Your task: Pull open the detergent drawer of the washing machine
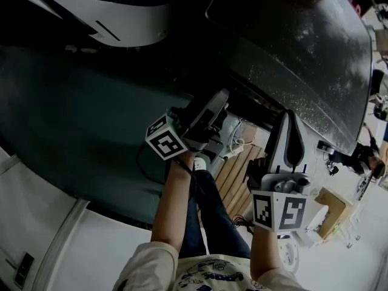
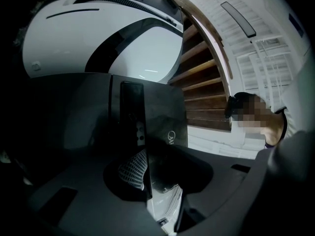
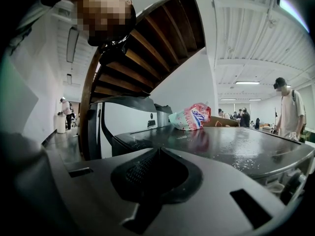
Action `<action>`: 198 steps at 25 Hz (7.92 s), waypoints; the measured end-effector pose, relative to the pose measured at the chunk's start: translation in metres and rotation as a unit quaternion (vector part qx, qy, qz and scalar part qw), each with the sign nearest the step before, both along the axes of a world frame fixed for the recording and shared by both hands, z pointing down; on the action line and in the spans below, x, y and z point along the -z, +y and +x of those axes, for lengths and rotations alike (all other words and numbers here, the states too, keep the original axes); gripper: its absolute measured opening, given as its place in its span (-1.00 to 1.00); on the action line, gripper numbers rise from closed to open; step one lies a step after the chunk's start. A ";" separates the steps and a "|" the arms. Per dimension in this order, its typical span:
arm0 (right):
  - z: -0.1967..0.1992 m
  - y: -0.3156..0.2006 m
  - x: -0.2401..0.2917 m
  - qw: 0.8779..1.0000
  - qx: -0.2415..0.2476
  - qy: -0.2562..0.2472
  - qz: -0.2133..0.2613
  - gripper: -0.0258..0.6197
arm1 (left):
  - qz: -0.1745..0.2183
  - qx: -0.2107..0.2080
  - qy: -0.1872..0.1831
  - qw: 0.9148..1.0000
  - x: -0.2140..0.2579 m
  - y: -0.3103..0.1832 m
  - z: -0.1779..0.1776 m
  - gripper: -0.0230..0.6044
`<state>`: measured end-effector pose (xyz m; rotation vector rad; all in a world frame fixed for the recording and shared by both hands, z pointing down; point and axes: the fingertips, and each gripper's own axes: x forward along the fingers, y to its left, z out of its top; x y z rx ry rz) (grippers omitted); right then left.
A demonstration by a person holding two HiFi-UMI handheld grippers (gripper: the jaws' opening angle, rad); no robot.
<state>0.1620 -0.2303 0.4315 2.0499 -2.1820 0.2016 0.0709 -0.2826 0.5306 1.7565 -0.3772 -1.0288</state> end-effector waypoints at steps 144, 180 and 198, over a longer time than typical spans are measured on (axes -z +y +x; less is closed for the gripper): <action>-0.020 0.098 0.088 0.997 0.058 -0.026 0.045 -0.80 | -0.077 0.113 -0.126 0.983 0.041 0.162 -0.110 -0.40; -0.038 0.160 0.352 0.973 0.157 -0.030 0.166 -0.80 | 0.137 0.387 -0.600 0.687 0.438 0.228 -0.113 -0.88; -0.052 0.155 0.355 0.972 0.166 -0.028 0.166 -0.85 | 0.130 0.408 -0.629 0.649 0.455 0.230 -0.130 -0.88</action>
